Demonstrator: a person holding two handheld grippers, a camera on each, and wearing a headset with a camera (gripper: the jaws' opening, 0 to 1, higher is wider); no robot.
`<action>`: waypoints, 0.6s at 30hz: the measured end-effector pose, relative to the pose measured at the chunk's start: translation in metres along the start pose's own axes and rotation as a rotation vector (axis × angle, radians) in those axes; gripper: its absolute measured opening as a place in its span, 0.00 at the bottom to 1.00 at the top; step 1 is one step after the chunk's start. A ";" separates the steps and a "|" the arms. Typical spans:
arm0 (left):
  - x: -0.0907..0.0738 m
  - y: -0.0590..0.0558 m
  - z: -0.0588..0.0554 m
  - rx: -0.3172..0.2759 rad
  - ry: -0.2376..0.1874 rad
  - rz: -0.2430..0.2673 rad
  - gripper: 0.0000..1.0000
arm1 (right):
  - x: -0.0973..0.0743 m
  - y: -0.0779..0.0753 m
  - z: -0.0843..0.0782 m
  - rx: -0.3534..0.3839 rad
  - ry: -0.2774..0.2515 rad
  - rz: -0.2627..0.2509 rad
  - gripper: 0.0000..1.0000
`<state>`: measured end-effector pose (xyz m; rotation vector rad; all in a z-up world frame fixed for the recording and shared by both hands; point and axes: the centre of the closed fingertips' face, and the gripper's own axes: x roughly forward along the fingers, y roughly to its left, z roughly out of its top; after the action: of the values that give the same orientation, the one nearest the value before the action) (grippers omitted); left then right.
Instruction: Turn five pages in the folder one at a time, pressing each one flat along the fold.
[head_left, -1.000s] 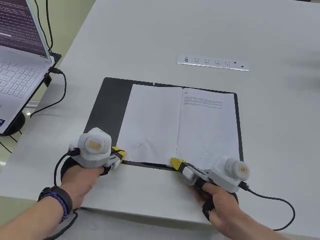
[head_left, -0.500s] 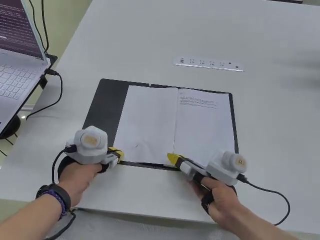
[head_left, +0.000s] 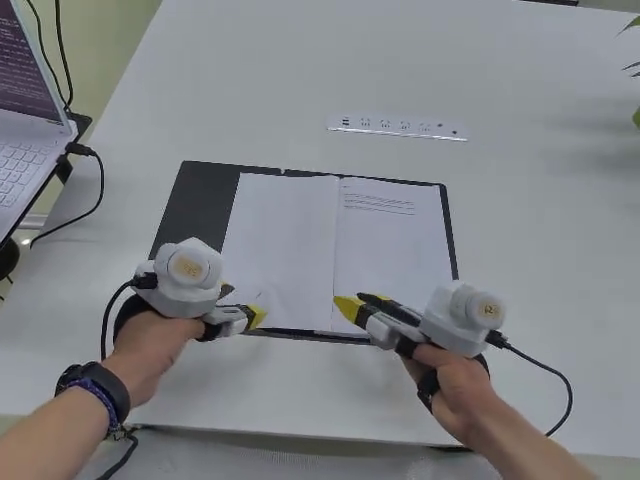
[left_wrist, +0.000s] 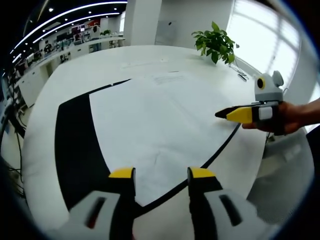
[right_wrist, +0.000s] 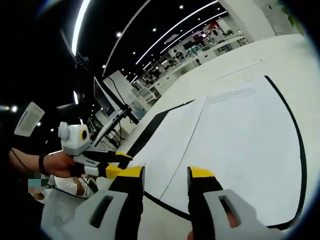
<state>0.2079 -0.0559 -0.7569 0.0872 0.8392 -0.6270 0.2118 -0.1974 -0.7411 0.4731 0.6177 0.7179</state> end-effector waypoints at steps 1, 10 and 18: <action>-0.001 -0.001 0.002 0.003 -0.002 -0.001 0.43 | -0.002 -0.001 0.002 -0.006 -0.002 -0.006 0.35; -0.018 -0.002 0.016 0.012 -0.046 0.005 0.48 | -0.026 -0.009 0.023 -0.089 -0.017 -0.044 0.42; -0.044 0.003 0.030 0.020 -0.096 0.028 0.54 | -0.052 -0.010 0.042 -0.149 -0.034 -0.045 0.51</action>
<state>0.2076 -0.0417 -0.7057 0.0863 0.7382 -0.6091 0.2140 -0.2499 -0.6981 0.3316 0.5369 0.7060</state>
